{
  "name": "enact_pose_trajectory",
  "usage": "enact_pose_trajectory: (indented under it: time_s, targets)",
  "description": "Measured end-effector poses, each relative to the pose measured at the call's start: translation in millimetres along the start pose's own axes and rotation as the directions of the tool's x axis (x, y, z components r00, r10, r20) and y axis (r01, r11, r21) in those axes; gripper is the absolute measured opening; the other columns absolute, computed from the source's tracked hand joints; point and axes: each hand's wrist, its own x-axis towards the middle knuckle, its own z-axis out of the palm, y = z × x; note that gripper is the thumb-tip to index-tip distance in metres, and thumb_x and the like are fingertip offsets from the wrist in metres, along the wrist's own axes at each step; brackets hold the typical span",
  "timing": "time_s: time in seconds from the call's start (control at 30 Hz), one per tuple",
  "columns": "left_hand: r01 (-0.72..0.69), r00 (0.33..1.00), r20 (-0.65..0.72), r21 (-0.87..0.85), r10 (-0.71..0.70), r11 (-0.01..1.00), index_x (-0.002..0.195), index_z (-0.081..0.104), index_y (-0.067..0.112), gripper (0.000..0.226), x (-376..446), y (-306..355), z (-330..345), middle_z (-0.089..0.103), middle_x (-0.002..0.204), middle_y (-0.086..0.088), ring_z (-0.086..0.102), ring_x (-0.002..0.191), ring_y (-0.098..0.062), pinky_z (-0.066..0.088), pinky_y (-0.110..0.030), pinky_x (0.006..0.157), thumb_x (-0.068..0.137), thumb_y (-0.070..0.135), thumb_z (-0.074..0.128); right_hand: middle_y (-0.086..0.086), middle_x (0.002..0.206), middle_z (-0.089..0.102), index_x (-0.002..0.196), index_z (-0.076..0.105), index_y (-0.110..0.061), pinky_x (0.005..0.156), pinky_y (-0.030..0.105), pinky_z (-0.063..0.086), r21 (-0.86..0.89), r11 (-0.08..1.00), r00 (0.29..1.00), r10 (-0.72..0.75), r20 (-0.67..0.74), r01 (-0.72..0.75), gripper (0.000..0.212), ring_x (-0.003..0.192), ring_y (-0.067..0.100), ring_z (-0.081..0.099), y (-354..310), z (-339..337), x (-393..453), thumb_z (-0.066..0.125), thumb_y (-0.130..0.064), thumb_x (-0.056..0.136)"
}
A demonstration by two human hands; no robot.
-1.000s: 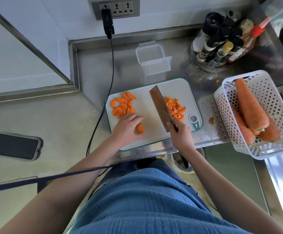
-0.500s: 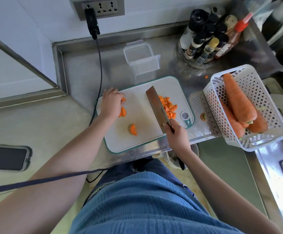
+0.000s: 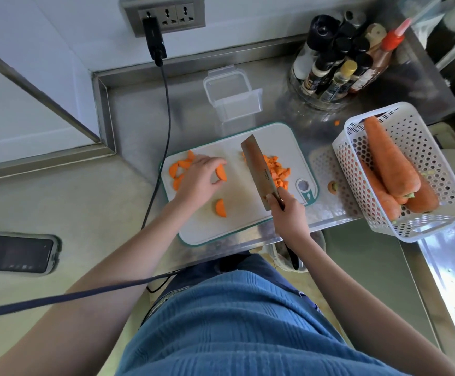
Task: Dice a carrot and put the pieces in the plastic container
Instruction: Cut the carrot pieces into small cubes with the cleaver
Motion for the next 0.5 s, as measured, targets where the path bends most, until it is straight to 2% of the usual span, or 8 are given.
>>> enact_pose_trajectory:
  time_s: [0.2, 0.33, 0.5]
  targets:
    - [0.039, 0.984, 0.180, -0.110, -0.019, 0.993, 0.117, 0.061, 0.013, 0.048, -48.5, 1.6, 13.0, 0.064, 0.109, -0.005, 0.052, 0.108, -0.019, 0.039, -0.027, 0.090, 0.072, 0.007, 0.076, -0.002, 0.063, 0.051, 0.069, 0.038, -0.029, 0.052, 0.029, 0.034, 0.041, 0.999, 1.000, 0.008, -0.017, -0.007, 0.031, 0.051, 0.014, 0.041, 0.8, 4.7, 2.8, 0.046, -0.025, 0.099]
    - [0.099, 0.980, 0.182, -0.135, -0.074, 0.986, 0.114, 0.063, 0.013, 0.046, -58.2, -4.1, 20.0, 0.065, 0.114, -0.003, 0.056, 0.108, -0.020, 0.043, -0.028, 0.092, 0.071, 0.009, 0.078, 0.000, 0.064, 0.052, 0.071, 0.038, -0.028, 0.052, 0.029, 0.033, 0.035, 0.999, 1.000, -0.005, -0.022, 0.006, 0.030, 0.051, 0.014, 0.040, 1.6, 7.2, 1.0, 0.046, -0.024, 0.099]
    - [0.115, 0.981, 0.173, -0.152, -0.088, 0.982, 0.113, 0.064, 0.014, 0.047, -60.2, -4.3, 19.4, 0.065, 0.116, -0.001, 0.056, 0.108, -0.018, 0.043, -0.030, 0.093, 0.070, 0.009, 0.080, 0.001, 0.065, 0.051, 0.078, 0.046, -0.017, 0.053, 0.031, 0.036, 0.055, 0.998, 1.000, 0.003, -0.017, -0.002, 0.022, 0.053, 0.017, 0.040, 5.1, 10.3, -2.0, 0.047, -0.024, 0.099]
